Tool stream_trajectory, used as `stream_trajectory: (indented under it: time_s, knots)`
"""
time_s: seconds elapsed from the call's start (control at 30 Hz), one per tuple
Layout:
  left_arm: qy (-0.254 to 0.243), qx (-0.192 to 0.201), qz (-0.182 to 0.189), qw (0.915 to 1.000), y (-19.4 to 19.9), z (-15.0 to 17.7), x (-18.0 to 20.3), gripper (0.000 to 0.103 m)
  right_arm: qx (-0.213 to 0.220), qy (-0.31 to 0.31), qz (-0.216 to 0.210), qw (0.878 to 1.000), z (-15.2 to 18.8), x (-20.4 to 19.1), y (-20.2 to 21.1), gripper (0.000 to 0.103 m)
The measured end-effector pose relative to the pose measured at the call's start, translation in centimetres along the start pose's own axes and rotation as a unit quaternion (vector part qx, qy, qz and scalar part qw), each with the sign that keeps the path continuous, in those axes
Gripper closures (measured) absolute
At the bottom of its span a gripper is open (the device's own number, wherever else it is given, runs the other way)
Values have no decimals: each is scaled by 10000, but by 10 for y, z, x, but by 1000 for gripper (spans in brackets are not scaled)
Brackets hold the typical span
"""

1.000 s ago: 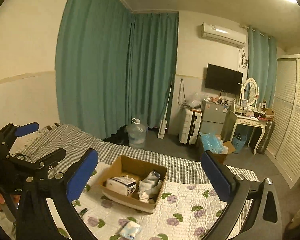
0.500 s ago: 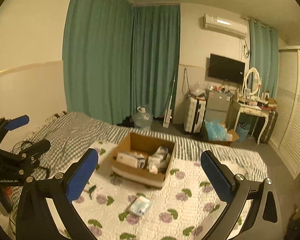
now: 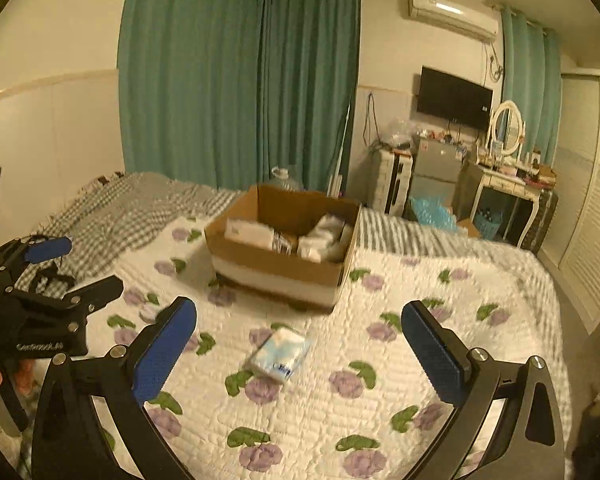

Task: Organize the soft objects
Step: 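Lift both open tools away from the box and move toward the bed, then grasp the white-green plush toy with the left tool while the right tool grasps the blue tissue pack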

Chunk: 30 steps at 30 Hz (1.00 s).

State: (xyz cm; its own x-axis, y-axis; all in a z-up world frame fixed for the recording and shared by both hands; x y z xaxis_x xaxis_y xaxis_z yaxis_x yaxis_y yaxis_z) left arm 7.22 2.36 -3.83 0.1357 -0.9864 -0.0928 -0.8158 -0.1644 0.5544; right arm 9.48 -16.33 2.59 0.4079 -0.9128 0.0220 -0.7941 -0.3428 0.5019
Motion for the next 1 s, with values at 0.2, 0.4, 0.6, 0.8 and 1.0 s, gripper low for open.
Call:
stream_trajectory:
  time_s: [0.2, 0.4, 0.6, 0.8, 1.0]
  knots:
    - [182, -256, -44, 9995, -47, 2, -5, 0, -337, -186, -88, 9992, 27, 0, -59, 0]
    - [281, -375, -68, 9989, -87, 10, -8, 0, -696, -223, -269, 9970, 51, 0, -124, 0]
    - [95, -740, -348, 9966, -124, 42, -12, 0, -1100, -251, -443, 9926, 87, 0, -166, 10]
    - [-28, -870, -432, 9953, -128, 55, -11, 1, -1391, -371, -748, 9867, 99, -6, -184, 14]
    - [-2, -1011, -457, 9938, -138, 62, -8, 1, -1562, -441, -905, 9826, 111, -7, -195, 21]
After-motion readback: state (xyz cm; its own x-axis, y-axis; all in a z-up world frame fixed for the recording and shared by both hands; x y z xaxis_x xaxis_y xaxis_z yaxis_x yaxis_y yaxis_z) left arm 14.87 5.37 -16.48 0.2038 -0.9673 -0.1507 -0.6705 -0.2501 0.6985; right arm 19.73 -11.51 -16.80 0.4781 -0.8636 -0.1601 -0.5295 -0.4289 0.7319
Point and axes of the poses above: each gripper's, at about its wrist camera, not at the fingertips, and y roughly against the way its jaws point, x to its right, z to its underside, the point moved 7 cm from there along -y, roughly the way its jaws point, and after that the axes turned 4 degrees about -z, right-handed, at the moved point
